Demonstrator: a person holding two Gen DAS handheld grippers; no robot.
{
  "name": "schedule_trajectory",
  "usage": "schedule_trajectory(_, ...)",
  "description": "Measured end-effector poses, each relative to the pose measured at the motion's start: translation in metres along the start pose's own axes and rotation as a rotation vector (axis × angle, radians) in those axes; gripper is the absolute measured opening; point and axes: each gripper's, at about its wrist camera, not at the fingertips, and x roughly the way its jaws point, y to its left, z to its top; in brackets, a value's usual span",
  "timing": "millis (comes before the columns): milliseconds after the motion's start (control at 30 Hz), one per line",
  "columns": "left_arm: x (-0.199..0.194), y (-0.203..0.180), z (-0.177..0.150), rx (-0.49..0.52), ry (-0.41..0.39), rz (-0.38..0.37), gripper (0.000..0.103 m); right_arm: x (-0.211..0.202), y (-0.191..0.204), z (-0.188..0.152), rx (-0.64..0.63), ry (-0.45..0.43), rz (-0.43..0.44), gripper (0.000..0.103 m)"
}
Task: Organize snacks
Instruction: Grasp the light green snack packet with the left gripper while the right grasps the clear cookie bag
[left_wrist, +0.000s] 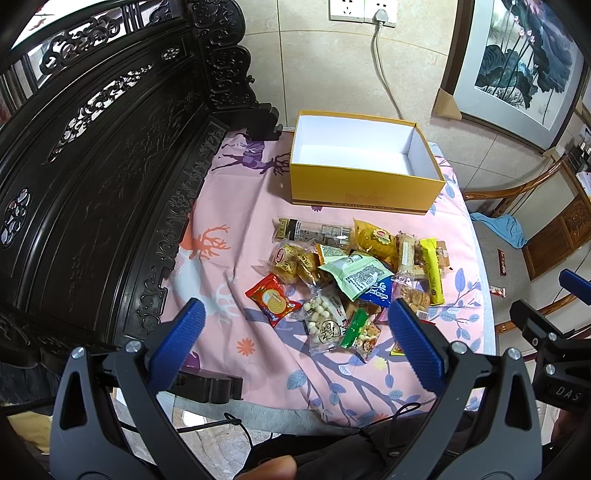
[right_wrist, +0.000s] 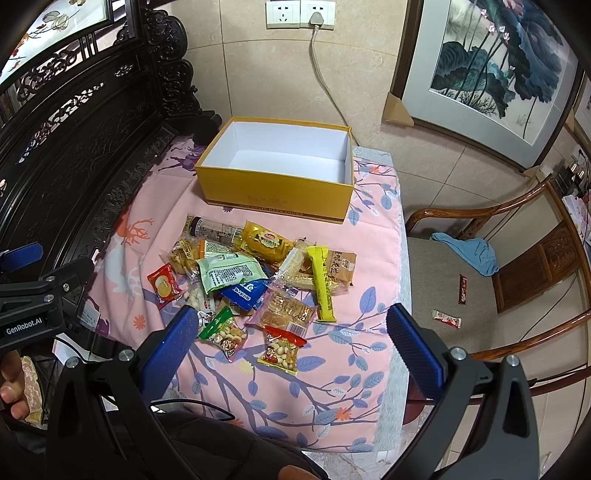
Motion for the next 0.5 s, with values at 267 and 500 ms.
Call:
schedule_trajectory(267,0.008,-0.005,-0.005,0.003,-0.003,-0.002,0.101,0.005,-0.005,0.001,-0.007,-0.020,0.008,0.102)
schedule_trajectory(500,0.047,0.007,-0.012,-0.012,-0.030,0.008,0.101,0.075,-0.022,-0.023,-0.076,-0.007,-0.007,0.102)
